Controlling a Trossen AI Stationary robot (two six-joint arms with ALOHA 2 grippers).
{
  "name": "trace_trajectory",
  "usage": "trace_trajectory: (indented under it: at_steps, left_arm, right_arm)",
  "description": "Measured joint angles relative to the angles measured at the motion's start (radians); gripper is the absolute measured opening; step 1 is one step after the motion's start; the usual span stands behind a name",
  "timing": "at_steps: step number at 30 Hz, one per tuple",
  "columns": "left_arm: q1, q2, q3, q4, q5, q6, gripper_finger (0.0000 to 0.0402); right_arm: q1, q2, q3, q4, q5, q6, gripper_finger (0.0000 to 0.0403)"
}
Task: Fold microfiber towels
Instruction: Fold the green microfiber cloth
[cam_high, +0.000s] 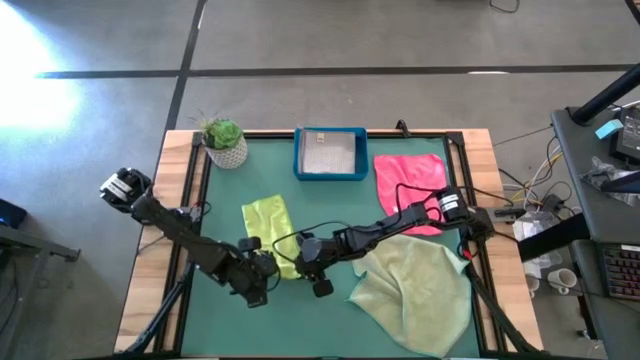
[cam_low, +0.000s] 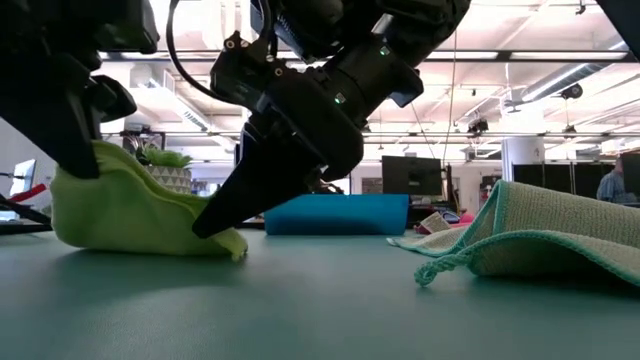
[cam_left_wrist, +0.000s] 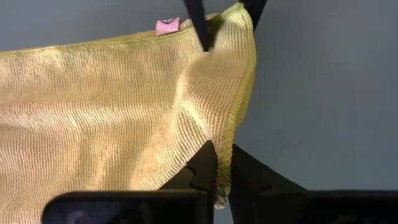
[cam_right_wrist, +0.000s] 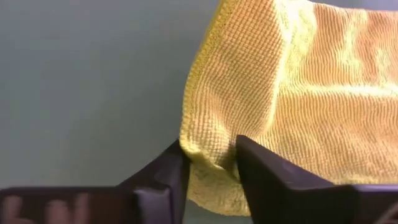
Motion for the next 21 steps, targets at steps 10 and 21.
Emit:
trace_trajectory:
  at_steps: [10, 21]
  left_arm:
    - [0.015, 0.000, 0.006, 0.000, 0.101, 0.003, 0.0011]
    - [0.015, -0.011, 0.108, -0.003, 0.188, -0.001, 0.0011]
  right_arm:
    - [0.006, -0.038, 0.074, -0.125, 0.001, 0.080, 0.0012]
    - [0.043, -0.047, 0.321, -0.509, 0.030, 0.112, 0.0009]
